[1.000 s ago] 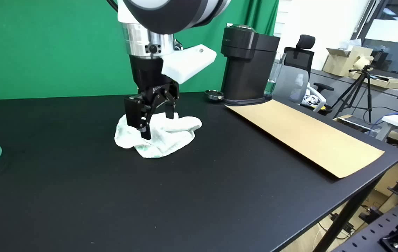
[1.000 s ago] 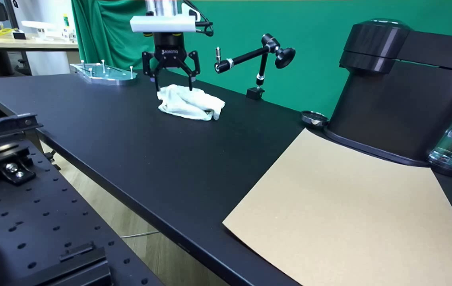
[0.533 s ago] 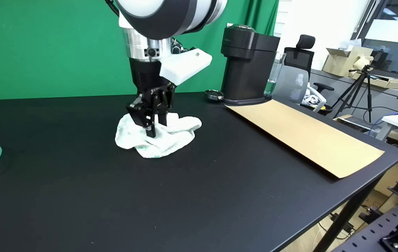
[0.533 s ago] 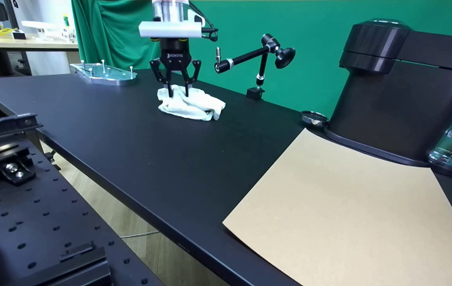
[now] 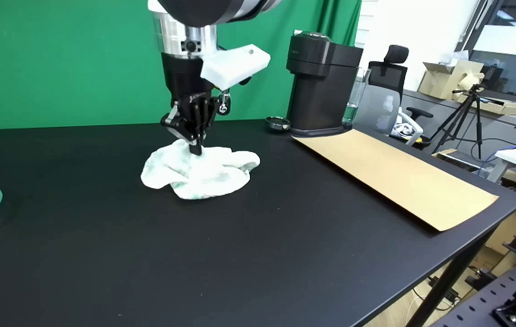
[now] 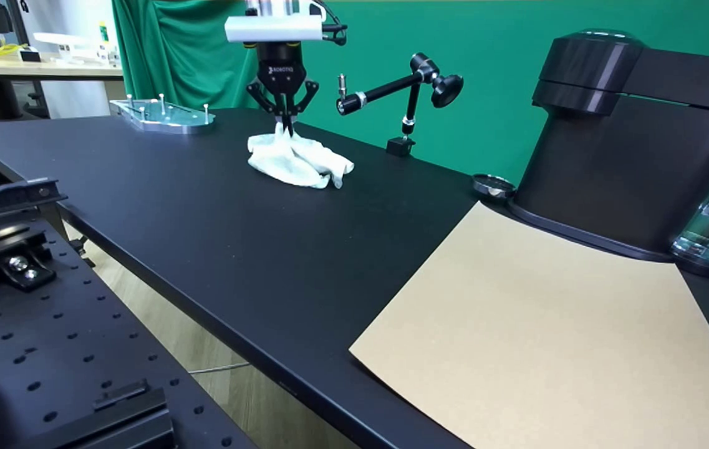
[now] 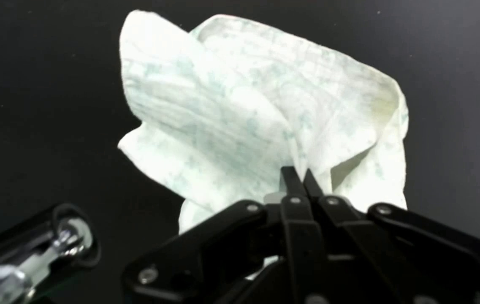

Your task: Hang the white cloth on the black stand

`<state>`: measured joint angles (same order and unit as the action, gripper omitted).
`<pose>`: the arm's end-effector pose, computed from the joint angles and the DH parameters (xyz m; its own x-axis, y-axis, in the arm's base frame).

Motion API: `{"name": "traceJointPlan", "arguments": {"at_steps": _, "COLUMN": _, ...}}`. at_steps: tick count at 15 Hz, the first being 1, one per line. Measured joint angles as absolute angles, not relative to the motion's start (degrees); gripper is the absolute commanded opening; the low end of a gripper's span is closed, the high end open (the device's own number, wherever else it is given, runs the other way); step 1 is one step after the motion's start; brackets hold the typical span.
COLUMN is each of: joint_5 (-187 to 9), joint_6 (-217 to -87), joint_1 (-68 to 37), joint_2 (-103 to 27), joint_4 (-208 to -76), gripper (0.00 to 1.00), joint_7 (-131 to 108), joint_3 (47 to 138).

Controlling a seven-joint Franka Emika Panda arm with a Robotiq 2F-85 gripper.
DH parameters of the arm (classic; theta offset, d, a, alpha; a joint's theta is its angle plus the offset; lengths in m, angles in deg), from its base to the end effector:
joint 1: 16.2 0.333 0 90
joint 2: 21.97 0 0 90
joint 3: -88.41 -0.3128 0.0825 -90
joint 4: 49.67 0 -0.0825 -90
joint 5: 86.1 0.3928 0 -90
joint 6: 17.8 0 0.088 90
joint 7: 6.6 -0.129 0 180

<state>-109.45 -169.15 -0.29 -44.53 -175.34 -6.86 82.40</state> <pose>0.5234 0.2191 0.1765 0.7484 0.6624 0.0332 0.6486 -0.7414 0.1721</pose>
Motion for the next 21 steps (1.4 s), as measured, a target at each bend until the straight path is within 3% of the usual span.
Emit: {"name": "traceJointPlan", "arguments": {"at_steps": 21, "joint_5": -125.9, "joint_6": -151.7, "joint_1": -3.1, "joint_2": -23.8, "joint_4": -167.5, "gripper": 0.01, "joint_7": -21.6, "joint_3": 83.2}}
